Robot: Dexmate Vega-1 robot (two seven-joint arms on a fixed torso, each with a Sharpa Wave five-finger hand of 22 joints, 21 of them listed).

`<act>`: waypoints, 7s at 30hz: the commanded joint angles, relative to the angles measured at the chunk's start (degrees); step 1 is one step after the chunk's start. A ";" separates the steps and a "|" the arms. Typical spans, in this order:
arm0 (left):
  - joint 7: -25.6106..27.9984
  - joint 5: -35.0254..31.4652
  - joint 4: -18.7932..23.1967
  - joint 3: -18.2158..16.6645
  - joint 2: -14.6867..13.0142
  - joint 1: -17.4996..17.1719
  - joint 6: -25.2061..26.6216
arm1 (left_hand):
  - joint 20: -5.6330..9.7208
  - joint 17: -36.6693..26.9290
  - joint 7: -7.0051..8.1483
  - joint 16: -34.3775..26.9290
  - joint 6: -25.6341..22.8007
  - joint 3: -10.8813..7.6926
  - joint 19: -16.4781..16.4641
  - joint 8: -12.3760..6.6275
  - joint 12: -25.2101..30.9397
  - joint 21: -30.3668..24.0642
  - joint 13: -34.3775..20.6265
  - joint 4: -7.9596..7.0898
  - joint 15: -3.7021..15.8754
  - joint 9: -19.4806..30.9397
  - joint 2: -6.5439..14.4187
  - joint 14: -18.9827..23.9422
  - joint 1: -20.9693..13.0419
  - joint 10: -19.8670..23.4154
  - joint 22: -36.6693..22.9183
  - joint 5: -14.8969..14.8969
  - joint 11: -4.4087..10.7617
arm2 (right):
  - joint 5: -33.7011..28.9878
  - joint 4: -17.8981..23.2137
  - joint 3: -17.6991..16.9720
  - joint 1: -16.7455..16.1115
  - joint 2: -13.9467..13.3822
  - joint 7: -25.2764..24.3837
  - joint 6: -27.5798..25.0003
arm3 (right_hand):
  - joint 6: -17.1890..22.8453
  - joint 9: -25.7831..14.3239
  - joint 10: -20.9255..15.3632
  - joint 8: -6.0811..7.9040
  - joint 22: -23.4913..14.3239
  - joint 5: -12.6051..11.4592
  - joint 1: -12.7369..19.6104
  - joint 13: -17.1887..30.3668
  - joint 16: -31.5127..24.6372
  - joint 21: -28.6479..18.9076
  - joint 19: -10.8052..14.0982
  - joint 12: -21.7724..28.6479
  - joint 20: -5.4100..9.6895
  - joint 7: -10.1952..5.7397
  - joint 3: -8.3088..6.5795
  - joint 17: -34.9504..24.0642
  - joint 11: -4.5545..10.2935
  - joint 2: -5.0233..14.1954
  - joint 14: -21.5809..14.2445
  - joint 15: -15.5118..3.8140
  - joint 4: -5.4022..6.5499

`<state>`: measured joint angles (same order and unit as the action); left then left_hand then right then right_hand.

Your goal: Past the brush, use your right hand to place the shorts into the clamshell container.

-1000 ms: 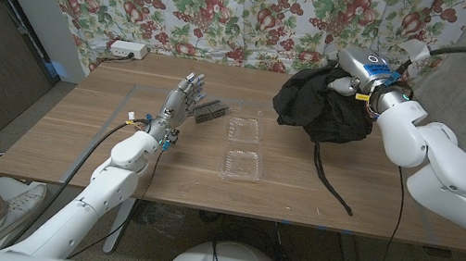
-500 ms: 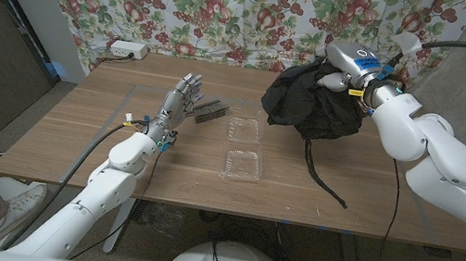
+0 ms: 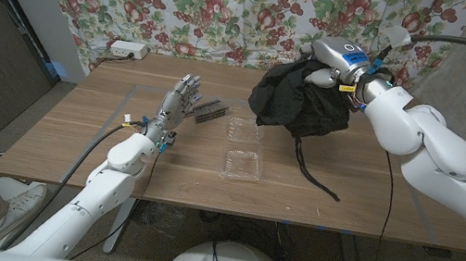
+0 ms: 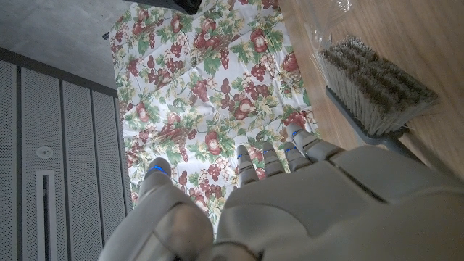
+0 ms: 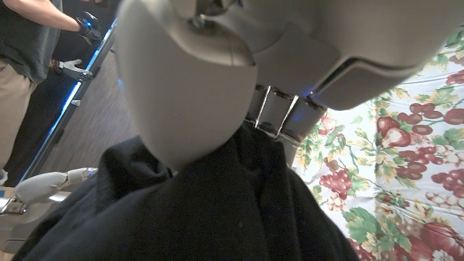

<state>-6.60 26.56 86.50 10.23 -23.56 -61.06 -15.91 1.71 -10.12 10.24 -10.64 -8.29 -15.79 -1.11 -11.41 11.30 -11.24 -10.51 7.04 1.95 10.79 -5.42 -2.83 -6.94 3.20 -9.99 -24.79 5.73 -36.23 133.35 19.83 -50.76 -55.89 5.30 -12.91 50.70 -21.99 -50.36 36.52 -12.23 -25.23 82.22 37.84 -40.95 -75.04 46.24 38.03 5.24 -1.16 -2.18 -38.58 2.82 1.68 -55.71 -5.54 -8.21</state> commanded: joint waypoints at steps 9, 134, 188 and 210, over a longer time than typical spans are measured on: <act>-0.05 0.26 0.27 -0.48 -0.13 -0.73 0.11 | 2.71 -0.20 -0.02 -0.04 -0.55 -0.22 -0.34 -0.32 0.31 0.04 -0.31 0.00 4.21 0.11 1.11 -0.66 -0.18 -0.03 -0.16 0.04 -0.07 | 0.84 -3.49 3.16 5.30 4.18 3.34 8.87 | 0.08 -0.71 -0.63 0.48 0.27 0.10 3.85 0.73 0.28 -0.88 -0.21 -0.55 7.61 0.25 -1.42 -0.50 0.31 4.51 -3.29 -7.11 0.78; 1.54 0.48 2.73 -1.47 -1.21 -3.12 -0.16 | 2.63 -0.21 0.19 -0.09 -1.03 0.20 -0.25 -0.12 0.39 0.05 -0.30 0.30 4.10 0.11 1.26 -0.66 -0.46 0.29 -0.15 0.46 0.03 | -0.44 -31.80 20.82 18.10 19.22 8.79 22.88 | -1.33 -1.49 -1.50 0.75 1.14 1.33 3.64 3.53 1.47 -2.81 -2.47 -3.63 7.61 -0.10 -2.18 -1.10 0.43 4.51 -2.84 -7.28 0.64; 1.46 0.40 3.12 -1.66 -1.20 -3.33 0.66 | 2.75 -0.21 0.27 -0.08 -1.25 0.45 -0.25 -0.09 0.36 0.04 -0.31 0.25 4.10 0.11 1.38 -0.74 -0.36 0.29 -0.16 0.54 0.06 | -9.34 -36.60 25.53 19.10 21.00 6.86 20.91 | -3.98 1.93 2.61 -3.13 1.32 1.55 2.48 1.49 10.84 -0.33 -8.15 -5.49 6.91 -1.88 -4.09 6.07 1.81 5.06 0.78 -7.97 1.67; 1.54 0.66 3.47 -1.57 -1.30 -3.88 0.25 | 2.71 -0.21 0.26 -0.11 -1.25 0.54 -0.26 -0.06 0.36 0.03 -0.31 0.24 4.01 0.12 1.42 -0.69 -0.34 0.32 -0.16 0.57 0.00 | -11.04 -34.56 25.62 18.53 20.18 9.92 18.96 | -12.47 8.07 10.77 -13.49 2.40 3.15 -4.15 -7.55 22.14 5.44 -19.03 -15.27 5.89 -2.80 -3.58 13.63 1.74 4.87 11.45 -6.93 3.62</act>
<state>-4.95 26.98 89.93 8.51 -24.82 -64.86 -15.42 1.71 -10.14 10.34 -10.64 -9.42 -15.48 -1.11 -11.41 11.30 -11.24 -10.51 7.35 1.95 10.79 -4.29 -2.83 -7.36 3.20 -9.99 -24.30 5.73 -46.62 97.63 45.59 -31.80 -35.26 13.77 7.01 38.92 -14.27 -40.35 23.83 -9.85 -22.41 80.78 31.19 -20.02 -70.40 28.53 23.81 2.85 -4.10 -5.92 -25.63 4.58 8.04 -45.76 -5.52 -5.32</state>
